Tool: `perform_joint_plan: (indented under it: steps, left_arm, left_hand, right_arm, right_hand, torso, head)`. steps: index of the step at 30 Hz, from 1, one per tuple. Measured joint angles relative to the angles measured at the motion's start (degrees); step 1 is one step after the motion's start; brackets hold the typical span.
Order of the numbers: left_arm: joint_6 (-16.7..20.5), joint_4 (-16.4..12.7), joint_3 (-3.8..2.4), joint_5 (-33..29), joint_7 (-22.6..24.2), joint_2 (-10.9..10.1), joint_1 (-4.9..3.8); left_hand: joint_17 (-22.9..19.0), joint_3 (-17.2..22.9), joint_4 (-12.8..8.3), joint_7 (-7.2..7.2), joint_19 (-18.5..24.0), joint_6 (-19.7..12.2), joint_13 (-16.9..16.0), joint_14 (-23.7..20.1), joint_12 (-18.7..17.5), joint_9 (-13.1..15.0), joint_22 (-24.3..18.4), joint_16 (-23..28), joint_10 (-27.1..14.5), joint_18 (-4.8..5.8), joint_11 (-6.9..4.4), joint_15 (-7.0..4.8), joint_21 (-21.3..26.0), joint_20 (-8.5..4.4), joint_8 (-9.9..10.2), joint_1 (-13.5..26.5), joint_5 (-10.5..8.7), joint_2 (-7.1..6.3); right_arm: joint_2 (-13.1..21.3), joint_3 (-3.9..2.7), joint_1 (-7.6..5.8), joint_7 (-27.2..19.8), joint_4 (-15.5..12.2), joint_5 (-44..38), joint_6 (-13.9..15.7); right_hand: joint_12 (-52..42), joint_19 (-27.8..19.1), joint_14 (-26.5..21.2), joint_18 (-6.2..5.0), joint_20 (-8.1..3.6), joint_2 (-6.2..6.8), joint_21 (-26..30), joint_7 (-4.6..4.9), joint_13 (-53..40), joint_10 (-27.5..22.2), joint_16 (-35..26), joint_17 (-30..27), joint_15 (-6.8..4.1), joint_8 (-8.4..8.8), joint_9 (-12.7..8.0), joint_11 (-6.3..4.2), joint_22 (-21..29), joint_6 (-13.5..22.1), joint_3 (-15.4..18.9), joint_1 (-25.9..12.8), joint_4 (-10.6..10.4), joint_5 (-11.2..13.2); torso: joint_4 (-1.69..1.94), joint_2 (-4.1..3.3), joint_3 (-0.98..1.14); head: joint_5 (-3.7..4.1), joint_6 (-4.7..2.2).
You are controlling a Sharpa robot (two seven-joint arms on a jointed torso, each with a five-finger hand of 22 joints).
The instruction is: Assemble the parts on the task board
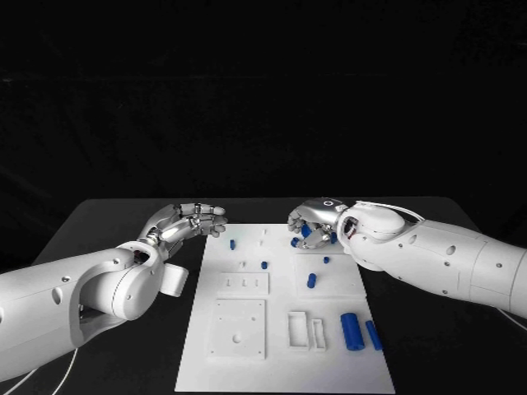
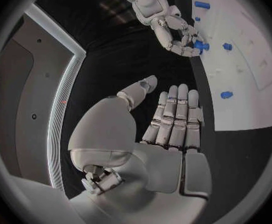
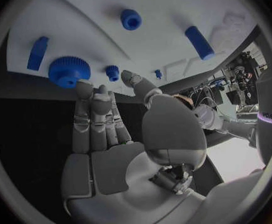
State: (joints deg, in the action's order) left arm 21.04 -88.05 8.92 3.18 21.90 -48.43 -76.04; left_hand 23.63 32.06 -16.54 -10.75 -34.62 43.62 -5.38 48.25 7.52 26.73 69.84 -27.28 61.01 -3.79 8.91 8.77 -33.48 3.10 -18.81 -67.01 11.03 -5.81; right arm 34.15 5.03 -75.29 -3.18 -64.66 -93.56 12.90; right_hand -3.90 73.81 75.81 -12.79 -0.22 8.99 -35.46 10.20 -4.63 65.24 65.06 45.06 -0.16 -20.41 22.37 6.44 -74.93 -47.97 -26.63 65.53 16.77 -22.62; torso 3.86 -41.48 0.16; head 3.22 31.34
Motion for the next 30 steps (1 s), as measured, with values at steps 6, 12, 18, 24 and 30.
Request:
perform_joint_plan:
  steps: [6, 12, 18, 24, 30]
  left_arm:
    - [-0.13, 0.04, 0.00, 0.00, -0.09, -0.02, 0.00]
    - [-0.28, 0.07, 0.00, -0.01, -0.21, -0.07, 0.00]
    - [-0.54, 0.34, 0.00, -0.01, -0.44, -0.04, 0.00]
    - [-0.69, 0.57, 0.00, -0.01, -0.64, -0.02, 0.00]
    - [-0.77, 0.57, 0.00, -0.01, -0.75, -0.03, 0.00]
  left_hand:
    - [0.00, 0.00, 0.00, 0.00, 0.00, 0.00, 0.00, 0.00, 0.00, 0.00, 0.00, 0.00, 0.10, 0.24, 0.10, 0.00, 0.00, 0.00, 0.00, 0.00, 0.00, 0.00]
    - [0.00, 0.00, 0.00, 0.00, 0.00, 0.00, 0.00, 0.00, -0.21, 0.00, 0.00, 0.00, 0.10, 0.26, 0.10, 0.00, 0.00, 0.00, 0.00, 0.00, 0.00, 0.00]
    - [-0.05, 0.00, 0.00, -0.02, 0.00, -0.02, 0.05, 0.00, -0.21, -0.05, -0.01, 0.00, -0.12, 0.28, 0.31, 0.00, 0.00, 0.00, 0.00, 0.02, 0.00, -0.03]
    - [-0.05, 0.00, 0.00, -0.20, 0.00, -0.21, 0.05, 0.00, -0.48, -0.05, -0.01, 0.00, -0.12, 0.32, 0.31, 0.00, 0.00, 0.00, 0.21, 0.22, 0.00, -0.23]
    - [-0.05, 0.00, 0.00, -0.20, 0.20, -0.21, 0.11, 0.00, -0.48, -0.05, -0.02, 0.00, -0.12, 0.38, 0.31, 0.00, 0.00, 0.20, 0.21, 0.22, -0.21, -0.23]
  right_arm:
    - [-0.33, -0.01, 0.03, 0.03, 0.28, -0.47, -0.26]
    - [-0.55, -0.01, 0.19, 0.16, 0.59, -0.97, -0.71]
    - [-0.59, 0.00, 0.28, 0.39, 0.79, -1.44, -1.17]
    - [-0.49, -0.18, 0.10, 0.44, 0.65, -1.77, -1.16]
    - [-0.46, -0.28, 0.00, 0.44, 0.52, -2.00, -1.01]
  right_hand:
    - [-0.70, 0.20, -0.20, 0.23, -0.01, -0.54, -0.47, -0.52, -0.20, 1.89, 0.52, -0.46, -0.23, -0.28, 0.23, -0.66, 0.00, -1.27, 0.00, 0.54, 0.00, 1.34]
    - [-1.01, 0.39, -0.67, 0.38, 0.01, -0.92, -0.69, -0.88, -0.96, 3.70, 1.02, -1.15, -0.79, -0.34, 0.39, -1.23, 0.00, -2.57, -1.68, 0.92, -0.07, 3.98]
    - [-1.22, 0.50, -0.49, 0.44, 0.10, -0.92, -0.92, -1.09, -1.46, 4.59, 1.19, -1.59, -1.17, -0.54, 0.51, -1.74, 0.01, -3.16, -2.65, 0.92, -0.05, 4.45]
    - [-1.19, 0.49, -0.67, 0.44, 0.10, -0.92, -0.92, -1.25, -1.78, 5.31, 1.47, -1.86, -1.39, -0.54, 0.57, -1.84, 0.01, -3.63, -3.39, 0.92, -0.10, 4.87]
    - [-1.18, 0.48, -0.67, 0.44, 0.12, -0.92, -0.92, -1.40, -2.23, 5.44, 1.49, -2.10, -1.40, -0.54, 0.63, -1.94, 0.01, -3.89, -4.17, 0.91, -0.11, 5.15]
  torso:
    - [0.35, -0.28, -0.13]
    - [0.49, -0.62, -0.14]
    - [0.51, -1.01, -0.12]
    - [0.47, -1.35, -0.10]
    - [0.41, -1.60, -0.06]
  head:
    - [0.21, 0.12]
    - [0.28, 0.07]
    - [0.32, -0.09]
    - [0.30, -0.16]
    - [0.26, -0.28]
